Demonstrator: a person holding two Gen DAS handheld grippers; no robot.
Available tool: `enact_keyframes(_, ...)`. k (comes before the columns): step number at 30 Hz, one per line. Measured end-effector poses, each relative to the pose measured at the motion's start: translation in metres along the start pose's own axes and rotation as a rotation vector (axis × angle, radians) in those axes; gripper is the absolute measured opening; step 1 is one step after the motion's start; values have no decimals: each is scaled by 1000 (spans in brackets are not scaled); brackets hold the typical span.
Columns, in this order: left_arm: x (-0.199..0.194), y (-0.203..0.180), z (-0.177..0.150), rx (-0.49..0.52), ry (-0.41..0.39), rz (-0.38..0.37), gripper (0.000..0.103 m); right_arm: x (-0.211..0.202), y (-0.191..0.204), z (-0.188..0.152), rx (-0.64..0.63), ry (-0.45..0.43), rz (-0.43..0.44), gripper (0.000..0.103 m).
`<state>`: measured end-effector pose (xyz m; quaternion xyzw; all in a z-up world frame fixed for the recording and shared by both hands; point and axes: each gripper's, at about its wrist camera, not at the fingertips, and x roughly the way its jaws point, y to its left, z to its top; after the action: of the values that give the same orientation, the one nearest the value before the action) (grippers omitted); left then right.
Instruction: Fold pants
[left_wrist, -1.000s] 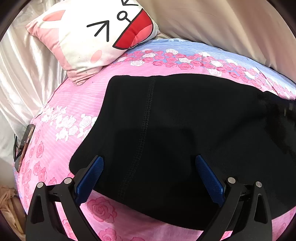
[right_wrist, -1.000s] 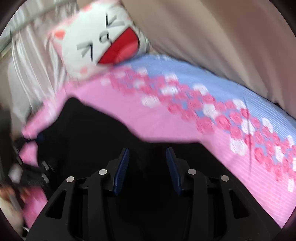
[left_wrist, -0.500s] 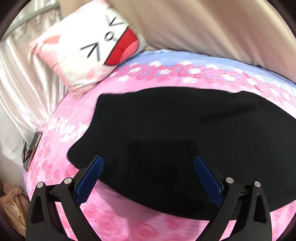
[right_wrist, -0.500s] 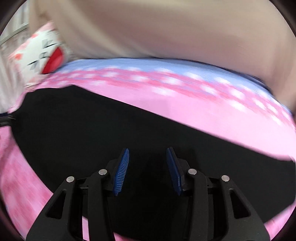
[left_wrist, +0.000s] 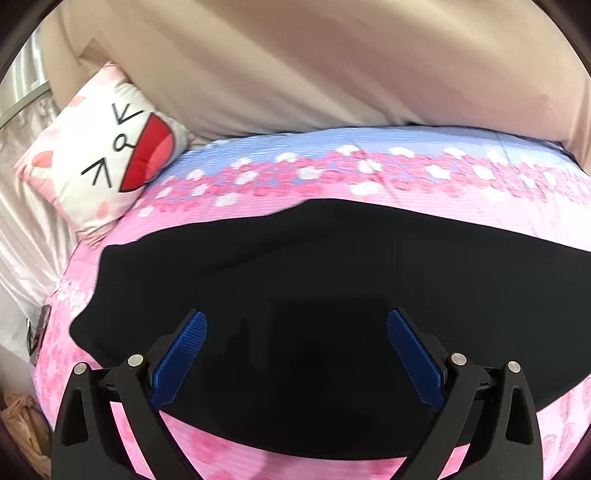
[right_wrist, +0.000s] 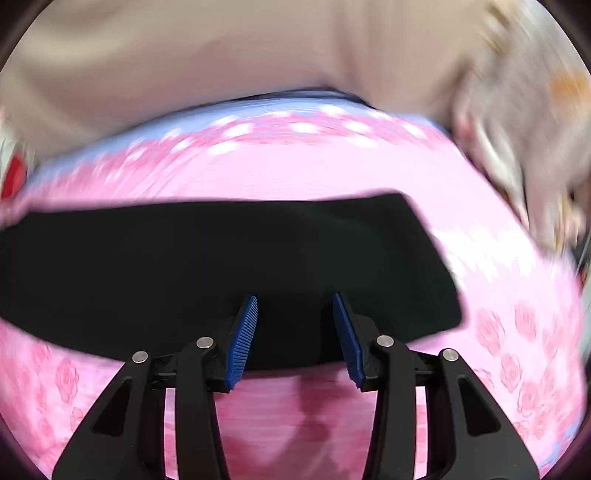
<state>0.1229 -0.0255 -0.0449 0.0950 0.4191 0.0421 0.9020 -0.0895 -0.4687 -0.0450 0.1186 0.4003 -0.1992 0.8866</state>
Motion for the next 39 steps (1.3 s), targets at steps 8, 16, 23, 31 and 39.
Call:
enact_keyframes(8, 5, -45, -12, 77, 21, 19, 97, -8, -46, -7, -10, 7, -56, 42)
enact_keyframes(16, 11, -67, -20, 123, 46, 31, 97, -7, -53, 20, 36, -6, 21, 48)
enact_keyframes(23, 11, -74, -20, 129, 49, 25, 97, 29, -18, 37, -150, 51, 26, 12)
enact_keyframes(31, 14, -76, -18, 118, 51, 14, 97, 47, -33, 56, -171, 101, -2, 20)
enact_keyframes(39, 16, -76, -23, 100, 57, 3, 97, -3, -44, 60, -30, -51, 74, 50)
